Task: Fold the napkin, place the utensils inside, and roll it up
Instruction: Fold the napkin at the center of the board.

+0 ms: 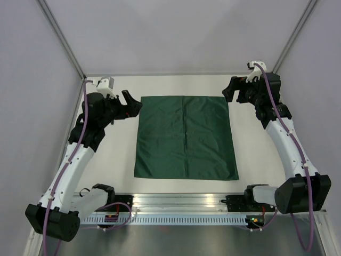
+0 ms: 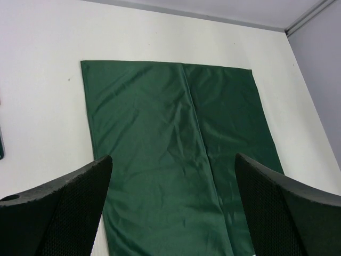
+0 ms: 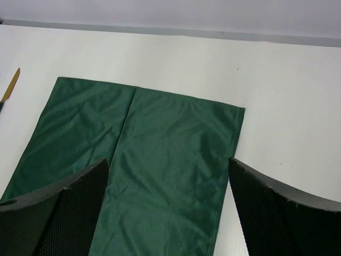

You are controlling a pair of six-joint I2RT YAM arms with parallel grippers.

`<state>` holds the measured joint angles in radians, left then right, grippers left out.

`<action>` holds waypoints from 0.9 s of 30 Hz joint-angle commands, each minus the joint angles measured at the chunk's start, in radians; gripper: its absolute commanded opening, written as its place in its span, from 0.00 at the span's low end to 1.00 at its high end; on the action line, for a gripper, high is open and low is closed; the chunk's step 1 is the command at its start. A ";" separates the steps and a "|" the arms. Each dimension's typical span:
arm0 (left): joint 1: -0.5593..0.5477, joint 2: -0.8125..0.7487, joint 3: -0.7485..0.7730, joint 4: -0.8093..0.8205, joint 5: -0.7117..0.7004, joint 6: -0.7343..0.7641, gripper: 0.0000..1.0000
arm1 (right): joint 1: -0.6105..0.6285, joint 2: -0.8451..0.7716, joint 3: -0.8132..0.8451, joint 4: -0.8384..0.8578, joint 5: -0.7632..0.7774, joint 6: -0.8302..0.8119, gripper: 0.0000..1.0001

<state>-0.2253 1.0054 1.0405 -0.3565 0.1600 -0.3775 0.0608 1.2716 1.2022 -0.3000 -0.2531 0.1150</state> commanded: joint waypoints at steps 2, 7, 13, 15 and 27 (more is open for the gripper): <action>-0.029 0.004 0.000 0.045 0.012 0.005 1.00 | -0.001 -0.001 0.014 -0.013 0.025 0.008 0.98; -0.114 0.016 0.019 0.057 -0.054 0.041 1.00 | -0.001 -0.002 0.020 -0.024 0.037 0.006 0.98; -0.278 0.062 0.029 0.097 -0.112 0.077 1.00 | -0.001 0.018 0.036 -0.047 0.047 -0.006 0.98; -0.357 0.096 0.007 0.151 -0.117 0.069 0.97 | -0.001 0.041 0.052 -0.065 0.066 -0.012 0.98; -0.977 0.587 0.136 0.304 -0.398 0.107 0.86 | -0.019 0.091 0.073 -0.083 0.123 -0.038 0.98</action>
<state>-1.1072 1.5261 1.0992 -0.1291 -0.1463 -0.3222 0.0544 1.3705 1.2221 -0.3584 -0.1734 0.0734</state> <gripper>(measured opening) 0.870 0.979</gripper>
